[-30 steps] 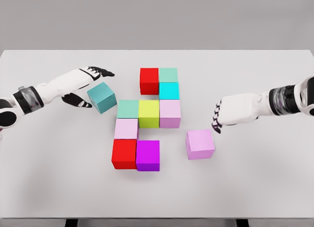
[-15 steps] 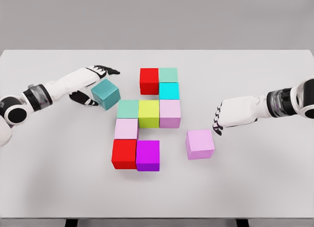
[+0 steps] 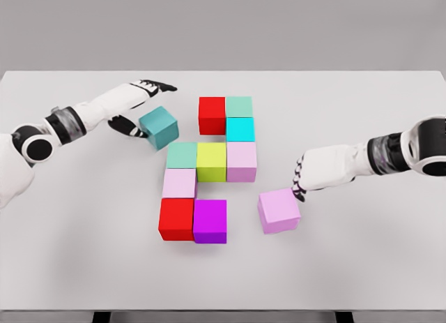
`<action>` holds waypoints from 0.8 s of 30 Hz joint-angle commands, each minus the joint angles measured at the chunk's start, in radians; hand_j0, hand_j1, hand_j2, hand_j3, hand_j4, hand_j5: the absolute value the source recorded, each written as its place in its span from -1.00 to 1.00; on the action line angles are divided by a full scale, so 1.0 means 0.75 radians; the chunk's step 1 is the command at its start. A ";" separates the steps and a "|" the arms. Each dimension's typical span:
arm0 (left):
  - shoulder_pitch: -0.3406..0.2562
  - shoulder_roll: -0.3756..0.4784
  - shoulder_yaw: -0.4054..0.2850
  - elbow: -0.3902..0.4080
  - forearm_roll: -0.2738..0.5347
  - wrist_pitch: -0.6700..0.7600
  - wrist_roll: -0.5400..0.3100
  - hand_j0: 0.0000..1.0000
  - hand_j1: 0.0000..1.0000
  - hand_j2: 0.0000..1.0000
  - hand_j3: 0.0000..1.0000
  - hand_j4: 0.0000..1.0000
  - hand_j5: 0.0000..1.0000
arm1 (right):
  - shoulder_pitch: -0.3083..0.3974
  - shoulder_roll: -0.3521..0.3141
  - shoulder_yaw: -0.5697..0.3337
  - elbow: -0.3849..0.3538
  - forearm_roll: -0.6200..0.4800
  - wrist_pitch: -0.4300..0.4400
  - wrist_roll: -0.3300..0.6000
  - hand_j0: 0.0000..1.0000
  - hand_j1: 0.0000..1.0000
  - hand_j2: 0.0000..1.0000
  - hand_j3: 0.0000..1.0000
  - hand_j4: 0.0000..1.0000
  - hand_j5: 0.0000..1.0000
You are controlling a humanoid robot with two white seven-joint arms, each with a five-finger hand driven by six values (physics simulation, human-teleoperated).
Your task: Assemble the squares on the desktop into the number 2
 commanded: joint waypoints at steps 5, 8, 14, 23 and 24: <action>-0.031 -0.064 0.002 0.090 0.000 0.001 0.000 1.00 1.00 1.00 1.00 1.00 1.00 | 0.000 -0.011 0.001 -0.047 -0.008 0.000 0.007 0.05 0.05 0.05 0.05 0.05 0.05; -0.063 -0.087 0.002 0.137 0.000 0.001 0.000 1.00 1.00 1.00 1.00 1.00 1.00 | 0.000 -0.052 0.001 -0.043 -0.012 0.000 0.001 0.05 0.05 0.05 0.05 0.05 0.05; -0.098 -0.138 0.004 0.212 -0.002 0.001 0.000 1.00 1.00 1.00 1.00 1.00 1.00 | 0.051 -0.103 0.001 -0.055 -0.057 0.000 -0.022 0.05 0.05 0.05 0.05 0.05 0.05; -0.174 -0.191 0.006 0.347 -0.006 0.001 0.000 1.00 1.00 1.00 1.00 1.00 1.00 | 0.076 -0.211 -0.008 -0.131 -0.090 0.000 -0.267 0.05 0.05 0.05 0.05 0.05 0.05; -0.178 -0.199 0.010 0.360 -0.004 0.001 0.000 1.00 1.00 1.00 1.00 1.00 1.00 | 0.078 -0.224 -0.008 -0.131 -0.090 0.000 -0.310 0.05 0.05 0.05 0.05 0.05 0.05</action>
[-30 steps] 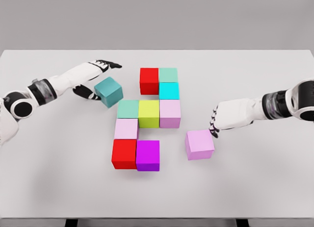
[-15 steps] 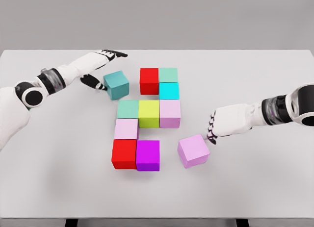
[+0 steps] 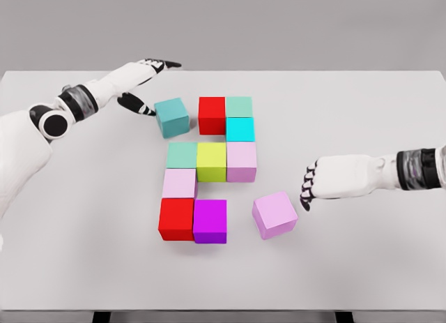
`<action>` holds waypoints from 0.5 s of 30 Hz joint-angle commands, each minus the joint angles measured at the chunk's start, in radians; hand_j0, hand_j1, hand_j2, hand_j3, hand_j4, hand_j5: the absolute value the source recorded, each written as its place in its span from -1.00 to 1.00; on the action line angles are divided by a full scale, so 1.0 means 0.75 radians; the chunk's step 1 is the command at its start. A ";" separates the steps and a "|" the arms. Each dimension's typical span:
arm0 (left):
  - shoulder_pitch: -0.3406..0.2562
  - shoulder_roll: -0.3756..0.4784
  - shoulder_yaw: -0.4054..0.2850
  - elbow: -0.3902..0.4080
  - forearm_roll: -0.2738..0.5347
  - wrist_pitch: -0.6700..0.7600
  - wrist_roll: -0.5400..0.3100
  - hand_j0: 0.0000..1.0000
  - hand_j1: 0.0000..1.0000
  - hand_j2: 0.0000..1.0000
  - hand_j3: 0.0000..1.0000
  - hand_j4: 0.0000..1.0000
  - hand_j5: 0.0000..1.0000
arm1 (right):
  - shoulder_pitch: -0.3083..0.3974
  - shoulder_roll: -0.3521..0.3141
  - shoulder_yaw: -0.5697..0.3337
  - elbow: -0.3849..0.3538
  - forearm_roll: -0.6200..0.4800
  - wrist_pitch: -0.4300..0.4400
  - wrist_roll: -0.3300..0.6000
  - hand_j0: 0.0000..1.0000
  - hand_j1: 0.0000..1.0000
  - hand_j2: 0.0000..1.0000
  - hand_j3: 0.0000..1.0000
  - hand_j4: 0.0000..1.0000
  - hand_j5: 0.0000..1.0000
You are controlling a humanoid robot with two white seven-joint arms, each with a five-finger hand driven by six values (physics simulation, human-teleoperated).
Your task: Assemble the squares on the desktop into the number 2
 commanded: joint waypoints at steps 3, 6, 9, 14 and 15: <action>-0.014 -0.046 0.008 0.076 0.009 0.001 0.001 1.00 1.00 1.00 1.00 1.00 1.00 | 0.018 -0.041 0.000 -0.011 -0.012 0.002 -0.128 0.05 0.05 0.05 0.05 0.05 0.05; -0.035 -0.072 0.010 0.113 0.006 0.001 0.001 1.00 1.00 1.00 1.00 1.00 1.00 | 0.039 -0.041 0.004 -0.006 -0.010 0.002 -0.204 0.05 0.05 0.05 0.05 0.05 0.05; -0.049 -0.087 0.012 0.132 0.006 0.001 0.001 1.00 1.00 1.00 1.00 1.00 1.00 | 0.041 -0.041 0.004 0.002 -0.004 0.002 -0.249 0.04 0.04 0.04 0.04 0.04 0.04; -0.070 -0.101 0.016 0.162 0.009 0.001 0.001 1.00 1.00 1.00 1.00 1.00 1.00 | 0.057 -0.028 0.006 0.092 0.007 0.002 -0.282 0.03 0.03 0.03 0.03 0.03 0.03; -0.070 -0.099 0.016 0.164 0.009 0.001 0.001 1.00 1.00 1.00 1.00 1.00 1.00 | 0.059 -0.028 0.006 0.090 0.009 0.002 -0.282 0.03 0.03 0.03 0.03 0.03 0.03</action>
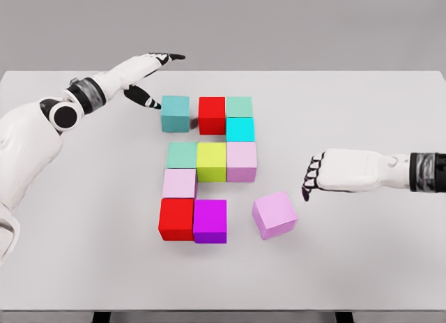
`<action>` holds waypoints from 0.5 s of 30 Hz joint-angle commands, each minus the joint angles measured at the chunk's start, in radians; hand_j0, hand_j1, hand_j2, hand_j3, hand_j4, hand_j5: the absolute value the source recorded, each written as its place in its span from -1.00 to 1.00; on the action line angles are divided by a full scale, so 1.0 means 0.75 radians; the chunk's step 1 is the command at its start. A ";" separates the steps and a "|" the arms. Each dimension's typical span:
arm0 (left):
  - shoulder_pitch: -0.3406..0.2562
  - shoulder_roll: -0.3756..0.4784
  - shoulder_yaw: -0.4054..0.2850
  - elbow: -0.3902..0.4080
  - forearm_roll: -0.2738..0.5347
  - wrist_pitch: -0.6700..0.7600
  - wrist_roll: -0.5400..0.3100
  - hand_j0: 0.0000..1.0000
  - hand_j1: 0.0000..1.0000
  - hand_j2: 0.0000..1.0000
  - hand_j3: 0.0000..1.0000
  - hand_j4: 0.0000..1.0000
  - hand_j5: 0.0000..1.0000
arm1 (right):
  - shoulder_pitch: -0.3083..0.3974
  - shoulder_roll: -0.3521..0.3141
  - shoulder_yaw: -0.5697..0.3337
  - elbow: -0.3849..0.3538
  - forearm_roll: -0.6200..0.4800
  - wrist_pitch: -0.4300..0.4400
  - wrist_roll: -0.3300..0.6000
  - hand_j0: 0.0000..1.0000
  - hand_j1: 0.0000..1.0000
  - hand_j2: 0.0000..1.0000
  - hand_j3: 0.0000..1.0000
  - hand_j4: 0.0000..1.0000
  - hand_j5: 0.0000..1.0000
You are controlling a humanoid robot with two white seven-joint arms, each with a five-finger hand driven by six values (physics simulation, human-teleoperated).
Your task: Assemble the squares on the desktop into the number 2
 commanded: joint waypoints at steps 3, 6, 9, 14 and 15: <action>0.000 0.010 0.029 0.008 0.009 0.001 0.001 1.00 1.00 1.00 1.00 1.00 1.00 | 0.014 0.006 0.000 0.017 -0.001 0.001 -0.044 0.02 0.02 0.02 0.02 0.02 0.02; 0.008 0.071 0.049 -0.002 0.019 0.001 0.001 1.00 1.00 1.00 1.00 1.00 1.00 | 0.025 0.019 0.000 0.049 0.001 0.001 -0.056 0.02 0.02 0.02 0.02 0.02 0.02; 0.008 0.136 0.055 -0.009 0.023 0.001 0.003 1.00 1.00 1.00 1.00 1.00 1.00 | 0.043 0.049 0.000 0.082 0.003 0.001 -0.068 0.02 0.02 0.02 0.02 0.02 0.02; 0.022 0.314 0.037 -0.015 -0.001 0.001 -0.001 1.00 1.00 1.00 1.00 1.00 1.00 | 0.072 0.053 0.000 0.080 0.003 0.001 -0.068 0.02 0.02 0.02 0.02 0.02 0.02; 0.033 0.339 0.035 -0.017 -0.054 0.001 -0.001 0.98 0.98 0.98 0.98 0.98 0.98 | 0.080 0.053 0.000 0.080 0.007 0.001 -0.068 0.02 0.02 0.02 0.02 0.02 0.02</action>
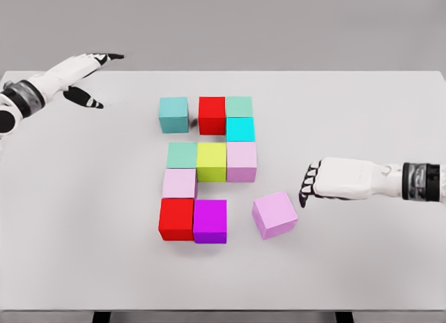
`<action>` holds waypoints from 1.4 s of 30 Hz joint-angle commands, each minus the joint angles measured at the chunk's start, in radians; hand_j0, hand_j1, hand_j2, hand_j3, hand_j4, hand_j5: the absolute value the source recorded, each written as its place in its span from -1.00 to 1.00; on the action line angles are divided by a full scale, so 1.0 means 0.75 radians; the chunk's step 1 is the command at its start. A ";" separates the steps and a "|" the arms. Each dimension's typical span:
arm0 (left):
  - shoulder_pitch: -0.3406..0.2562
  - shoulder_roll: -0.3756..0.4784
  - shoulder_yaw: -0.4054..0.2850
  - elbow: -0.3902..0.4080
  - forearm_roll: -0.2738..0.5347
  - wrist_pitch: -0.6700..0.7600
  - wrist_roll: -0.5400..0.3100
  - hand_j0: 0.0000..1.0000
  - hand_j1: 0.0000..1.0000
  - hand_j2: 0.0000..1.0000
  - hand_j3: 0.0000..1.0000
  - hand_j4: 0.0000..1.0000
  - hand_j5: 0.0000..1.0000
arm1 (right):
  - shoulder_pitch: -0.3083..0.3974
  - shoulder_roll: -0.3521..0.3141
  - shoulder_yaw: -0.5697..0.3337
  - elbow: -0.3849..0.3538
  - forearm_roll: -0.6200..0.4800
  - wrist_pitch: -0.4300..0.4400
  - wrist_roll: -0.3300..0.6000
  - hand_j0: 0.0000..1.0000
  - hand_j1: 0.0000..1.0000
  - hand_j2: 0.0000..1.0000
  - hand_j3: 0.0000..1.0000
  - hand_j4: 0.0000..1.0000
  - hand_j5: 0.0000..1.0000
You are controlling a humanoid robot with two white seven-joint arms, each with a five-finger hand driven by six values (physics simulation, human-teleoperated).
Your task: Assemble the squares on the desktop into the number 2
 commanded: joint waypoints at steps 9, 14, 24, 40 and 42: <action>0.000 0.091 0.002 -0.140 -0.271 0.001 0.001 0.87 0.87 0.87 0.87 0.87 0.87 | 0.037 0.002 -0.002 -0.061 -0.002 0.001 -0.002 -0.01 -0.01 -0.01 -0.01 -0.01 -0.01; 0.006 0.112 0.000 -0.265 -0.431 0.001 0.001 0.89 0.89 0.89 0.89 0.89 0.89 | 0.049 0.008 -0.002 -0.094 -0.004 0.001 -0.002 -0.01 -0.01 -0.01 -0.01 -0.01 -0.01; 0.016 0.122 -0.053 -0.318 -0.496 0.001 0.001 0.98 0.98 0.98 0.98 0.98 0.98 | 0.065 -0.002 -0.002 -0.131 -0.010 0.001 -0.004 -0.01 -0.01 -0.01 -0.01 -0.01 -0.01; 0.057 0.202 -0.159 -0.431 -0.425 0.001 0.003 0.98 0.98 0.98 0.98 0.98 0.98 | 0.072 -0.002 -0.002 -0.129 -0.008 0.001 -0.006 -0.01 -0.01 -0.01 -0.01 -0.01 -0.01; 0.059 0.197 -0.176 -0.443 -0.425 0.001 0.003 0.98 0.98 0.98 0.98 0.98 0.98 | 0.072 0.008 -0.002 -0.111 -0.006 0.001 -0.006 -0.01 -0.01 -0.01 -0.01 -0.01 -0.01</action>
